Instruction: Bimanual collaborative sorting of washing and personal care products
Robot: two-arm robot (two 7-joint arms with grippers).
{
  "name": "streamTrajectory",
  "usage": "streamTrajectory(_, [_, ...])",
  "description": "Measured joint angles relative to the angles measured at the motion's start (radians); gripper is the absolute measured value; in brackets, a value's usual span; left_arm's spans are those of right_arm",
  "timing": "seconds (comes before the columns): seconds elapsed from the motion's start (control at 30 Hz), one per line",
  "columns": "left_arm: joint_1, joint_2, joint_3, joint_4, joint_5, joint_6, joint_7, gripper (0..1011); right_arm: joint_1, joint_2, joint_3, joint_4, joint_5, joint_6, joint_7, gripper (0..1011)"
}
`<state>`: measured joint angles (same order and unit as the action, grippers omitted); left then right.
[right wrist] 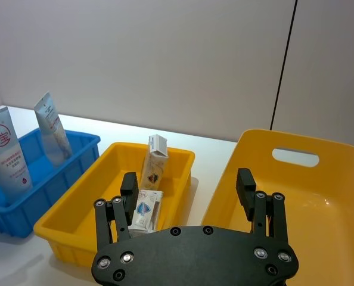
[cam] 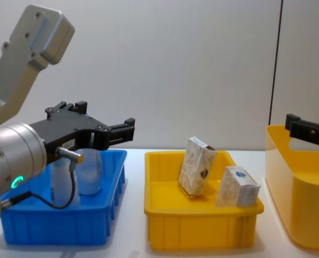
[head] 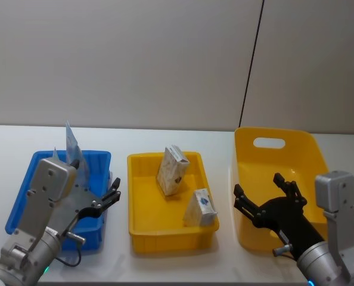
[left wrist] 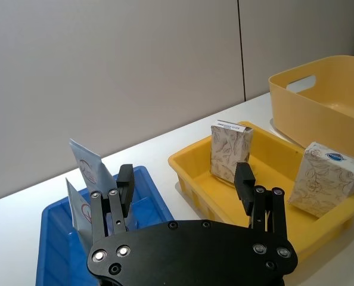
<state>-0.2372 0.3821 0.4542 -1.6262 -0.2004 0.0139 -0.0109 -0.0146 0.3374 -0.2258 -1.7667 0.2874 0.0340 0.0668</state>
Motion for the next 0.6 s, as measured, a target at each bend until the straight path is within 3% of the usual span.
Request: streamTrajectory(0.6, [0.000, 0.000, 0.000, 0.000, 0.000, 0.000, 0.000, 1001, 0.000, 0.000, 0.000, 0.000, 0.000, 0.000, 0.000, 1004])
